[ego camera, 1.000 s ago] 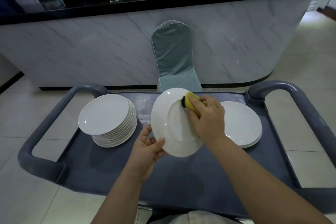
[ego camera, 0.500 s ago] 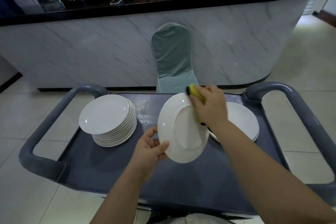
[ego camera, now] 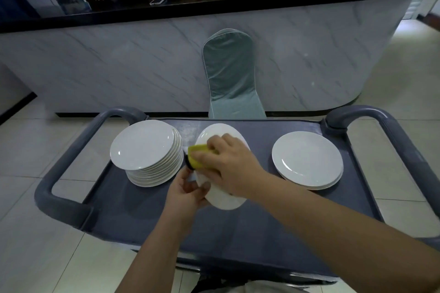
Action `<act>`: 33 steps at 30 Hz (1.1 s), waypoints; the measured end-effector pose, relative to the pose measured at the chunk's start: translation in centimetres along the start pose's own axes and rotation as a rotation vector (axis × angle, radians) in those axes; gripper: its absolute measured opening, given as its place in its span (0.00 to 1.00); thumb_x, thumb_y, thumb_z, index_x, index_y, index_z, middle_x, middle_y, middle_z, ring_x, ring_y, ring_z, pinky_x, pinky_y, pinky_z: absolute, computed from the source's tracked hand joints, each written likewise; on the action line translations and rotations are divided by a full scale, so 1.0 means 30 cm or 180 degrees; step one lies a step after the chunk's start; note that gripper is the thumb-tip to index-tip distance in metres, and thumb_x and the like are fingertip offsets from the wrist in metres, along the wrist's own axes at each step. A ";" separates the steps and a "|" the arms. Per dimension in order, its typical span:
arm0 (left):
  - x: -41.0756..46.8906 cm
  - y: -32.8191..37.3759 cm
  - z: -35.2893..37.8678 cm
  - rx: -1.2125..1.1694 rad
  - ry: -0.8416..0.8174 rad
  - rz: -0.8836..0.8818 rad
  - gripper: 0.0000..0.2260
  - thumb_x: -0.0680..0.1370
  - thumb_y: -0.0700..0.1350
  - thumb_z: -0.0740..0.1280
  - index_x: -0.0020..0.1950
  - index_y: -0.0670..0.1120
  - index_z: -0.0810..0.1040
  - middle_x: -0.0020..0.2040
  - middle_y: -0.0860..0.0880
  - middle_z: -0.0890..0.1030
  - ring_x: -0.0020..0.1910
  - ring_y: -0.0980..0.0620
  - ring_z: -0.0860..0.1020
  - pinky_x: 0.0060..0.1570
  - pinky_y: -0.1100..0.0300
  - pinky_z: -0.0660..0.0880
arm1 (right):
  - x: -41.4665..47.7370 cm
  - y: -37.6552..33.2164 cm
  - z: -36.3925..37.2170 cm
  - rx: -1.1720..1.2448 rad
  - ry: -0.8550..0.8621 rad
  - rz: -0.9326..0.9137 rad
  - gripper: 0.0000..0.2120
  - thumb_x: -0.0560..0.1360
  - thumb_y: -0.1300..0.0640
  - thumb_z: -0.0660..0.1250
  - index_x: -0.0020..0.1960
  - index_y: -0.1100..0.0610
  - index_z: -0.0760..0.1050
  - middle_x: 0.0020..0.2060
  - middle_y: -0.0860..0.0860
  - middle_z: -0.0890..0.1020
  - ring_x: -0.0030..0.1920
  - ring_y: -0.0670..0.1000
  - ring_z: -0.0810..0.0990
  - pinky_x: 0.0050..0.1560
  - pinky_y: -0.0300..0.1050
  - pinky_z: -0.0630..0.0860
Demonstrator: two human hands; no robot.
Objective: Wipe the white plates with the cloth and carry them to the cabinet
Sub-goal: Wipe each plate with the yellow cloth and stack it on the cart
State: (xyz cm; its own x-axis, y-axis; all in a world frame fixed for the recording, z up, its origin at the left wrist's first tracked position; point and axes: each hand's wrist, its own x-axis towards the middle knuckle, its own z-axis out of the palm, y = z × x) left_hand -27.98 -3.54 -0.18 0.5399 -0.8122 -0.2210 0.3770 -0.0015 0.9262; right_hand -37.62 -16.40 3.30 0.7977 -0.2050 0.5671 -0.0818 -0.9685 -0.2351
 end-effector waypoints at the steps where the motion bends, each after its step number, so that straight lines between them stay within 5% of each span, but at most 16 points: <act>1: -0.003 0.002 -0.007 -0.0024 0.0020 0.0042 0.22 0.69 0.35 0.71 0.61 0.49 0.75 0.51 0.45 0.85 0.51 0.45 0.83 0.42 0.51 0.81 | 0.000 -0.008 0.001 0.0067 -0.0081 -0.0156 0.15 0.76 0.50 0.63 0.57 0.53 0.82 0.45 0.58 0.78 0.41 0.60 0.74 0.43 0.51 0.71; 4: -0.017 0.003 -0.016 -0.0089 -0.0022 0.0035 0.16 0.72 0.34 0.68 0.58 0.45 0.75 0.49 0.42 0.85 0.49 0.43 0.83 0.40 0.52 0.81 | 0.069 0.081 0.000 -0.0052 0.0000 0.0302 0.15 0.77 0.51 0.66 0.61 0.53 0.80 0.47 0.58 0.76 0.45 0.60 0.73 0.44 0.52 0.70; 7: -0.029 0.003 -0.021 -0.0621 -0.0093 -0.0070 0.18 0.70 0.34 0.67 0.59 0.44 0.73 0.51 0.41 0.84 0.49 0.44 0.83 0.41 0.52 0.82 | 0.119 0.226 0.002 0.0103 -0.0150 0.1569 0.17 0.77 0.45 0.65 0.65 0.47 0.76 0.51 0.53 0.73 0.53 0.55 0.71 0.51 0.48 0.69; 13: 0.008 -0.012 -0.020 -0.1797 0.0356 -0.0263 0.16 0.77 0.32 0.60 0.59 0.48 0.74 0.50 0.47 0.85 0.46 0.49 0.85 0.37 0.54 0.82 | -0.125 0.271 0.015 0.0760 0.0215 0.2906 0.12 0.75 0.46 0.68 0.57 0.48 0.80 0.46 0.48 0.79 0.50 0.53 0.78 0.47 0.45 0.71; 16: 0.063 -0.015 0.014 -0.1961 0.0532 -0.0319 0.14 0.81 0.33 0.55 0.60 0.47 0.73 0.48 0.45 0.85 0.43 0.48 0.85 0.38 0.51 0.83 | -0.168 0.054 0.112 0.0248 0.0596 0.2137 0.14 0.74 0.46 0.65 0.58 0.47 0.79 0.43 0.52 0.73 0.44 0.58 0.74 0.43 0.50 0.73; 20: 0.092 -0.014 0.015 -0.2027 0.0623 -0.0311 0.13 0.82 0.34 0.56 0.62 0.46 0.72 0.51 0.42 0.83 0.43 0.47 0.85 0.41 0.49 0.82 | -0.190 -0.023 0.133 -0.0126 0.0593 0.1069 0.14 0.74 0.52 0.68 0.58 0.52 0.82 0.43 0.55 0.77 0.39 0.57 0.74 0.38 0.49 0.72; 24: 0.088 -0.012 -0.008 -0.2231 0.0650 -0.0307 0.13 0.82 0.34 0.56 0.55 0.49 0.75 0.47 0.47 0.86 0.44 0.47 0.85 0.39 0.47 0.82 | -0.259 0.072 0.091 -0.0154 0.1048 0.1817 0.19 0.70 0.59 0.75 0.61 0.53 0.81 0.43 0.56 0.77 0.39 0.58 0.75 0.41 0.54 0.75; 29: 0.078 -0.017 0.041 -0.1935 0.0555 -0.0343 0.11 0.81 0.34 0.56 0.54 0.47 0.74 0.44 0.47 0.85 0.40 0.52 0.84 0.34 0.57 0.81 | -0.239 -0.066 0.176 -0.0161 0.0622 0.0824 0.18 0.72 0.54 0.71 0.62 0.49 0.79 0.49 0.55 0.77 0.44 0.56 0.74 0.43 0.50 0.72; 33: 0.074 0.004 0.025 -0.2116 0.0519 -0.0184 0.13 0.81 0.33 0.57 0.58 0.47 0.74 0.52 0.45 0.85 0.48 0.46 0.84 0.39 0.50 0.82 | -0.268 0.032 0.109 -0.0067 0.1053 0.1471 0.18 0.73 0.59 0.71 0.62 0.52 0.80 0.47 0.56 0.78 0.44 0.57 0.75 0.44 0.54 0.75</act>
State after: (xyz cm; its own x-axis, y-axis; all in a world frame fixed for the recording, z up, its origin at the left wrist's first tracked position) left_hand -27.29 -5.77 -0.33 0.5917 -0.7234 -0.3557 0.7622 0.3585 0.5390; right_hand -42.16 -15.22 -4.08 0.4468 -0.6382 0.6270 -0.3925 -0.7696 -0.5036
